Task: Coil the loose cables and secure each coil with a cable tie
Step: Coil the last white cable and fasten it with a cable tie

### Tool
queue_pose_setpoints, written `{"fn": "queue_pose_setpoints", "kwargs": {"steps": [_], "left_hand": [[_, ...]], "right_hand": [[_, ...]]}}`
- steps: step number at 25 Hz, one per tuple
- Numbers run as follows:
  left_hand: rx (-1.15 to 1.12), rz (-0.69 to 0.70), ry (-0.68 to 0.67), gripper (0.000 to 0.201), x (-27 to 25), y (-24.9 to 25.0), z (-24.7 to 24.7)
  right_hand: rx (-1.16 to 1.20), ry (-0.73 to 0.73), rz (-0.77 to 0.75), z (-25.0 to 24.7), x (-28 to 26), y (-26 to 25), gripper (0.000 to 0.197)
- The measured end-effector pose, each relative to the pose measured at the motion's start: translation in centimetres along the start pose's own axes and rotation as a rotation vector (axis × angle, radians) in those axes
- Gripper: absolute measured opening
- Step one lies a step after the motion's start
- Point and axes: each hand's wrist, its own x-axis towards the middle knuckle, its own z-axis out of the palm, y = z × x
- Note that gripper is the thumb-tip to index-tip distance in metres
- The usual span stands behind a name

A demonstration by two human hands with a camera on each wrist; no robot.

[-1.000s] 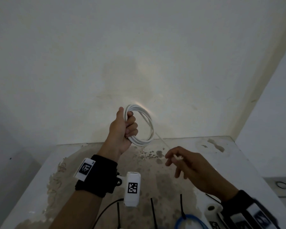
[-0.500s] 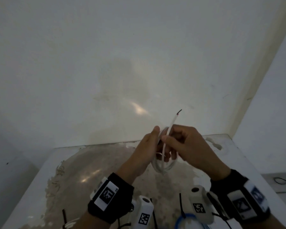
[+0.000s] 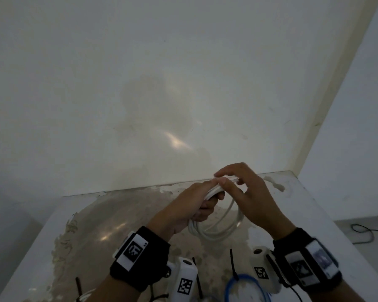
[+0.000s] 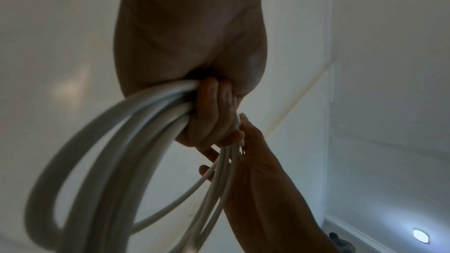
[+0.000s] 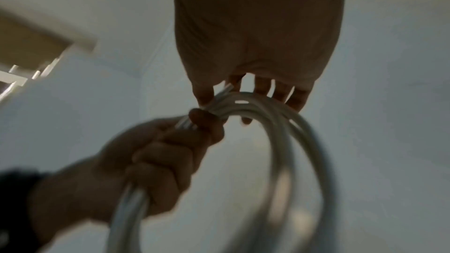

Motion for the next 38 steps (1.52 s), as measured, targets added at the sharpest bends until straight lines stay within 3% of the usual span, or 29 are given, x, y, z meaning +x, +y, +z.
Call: {"fn": "queue_pose_setpoints", "kwargs": {"steps": [3, 6, 9, 14, 17, 21, 26, 29, 31, 34, 38], "left_hand": [[-0.031, 0.041, -0.001, 0.045, 0.5, -0.6, 0.8], [0.089, 0.12, 0.138, 0.051, 1.6, -2.0, 2.4], [0.303, 0.15, 0.304, 0.053, 2.6, -3.9, 3.8], [0.38, 0.011, 0.235, 0.048, 3.2, -6.2, 6.6], [0.456, 0.026, 0.229, 0.045, 3.1, -7.1, 8.5], [0.704, 0.076, 0.316, 0.049, 3.4, -8.3, 11.6], [0.225, -0.214, 0.14, 0.047, 3.9, -9.5, 12.1], [0.326, -0.185, 0.181, 0.045, 4.3, -10.4, 11.1], [0.402, -0.152, 0.218, 0.044, 4.6, -11.0, 10.4], [0.364, -0.172, 0.205, 0.043, 4.8, -11.7, 10.3], [0.323, -0.203, 0.189, 0.044, 4.6, -12.2, 10.7]], "right_hand": [[0.076, -0.099, 0.023, 0.1, -1.0, 0.8, 0.034], [0.034, -0.009, 0.105, 0.3, -1.7, 2.2, 0.042], [0.085, 0.115, 0.312, 0.2, -2.8, 4.3, 0.047], [0.049, -0.016, 0.411, -1.3, -6.2, 6.5, 0.048], [0.026, -0.056, 0.414, -2.8, -7.5, 7.2, 0.047], [0.071, -0.12, 0.38, -3.8, -9.3, 8.4, 0.047], [0.23, -0.208, 0.481, -5.4, -11.6, 10.7, 0.043], [0.05, -0.222, 0.499, -8.2, -13.8, 14.8, 0.023], [-0.211, -0.317, 0.581, -9.5, -16.4, 18.7, 0.016], [-0.506, -0.53, 0.639, -8.8, -20.3, 23.3, 0.028], [-0.675, -0.555, 0.659, -6.4, -22.5, 25.8, 0.03]]}}
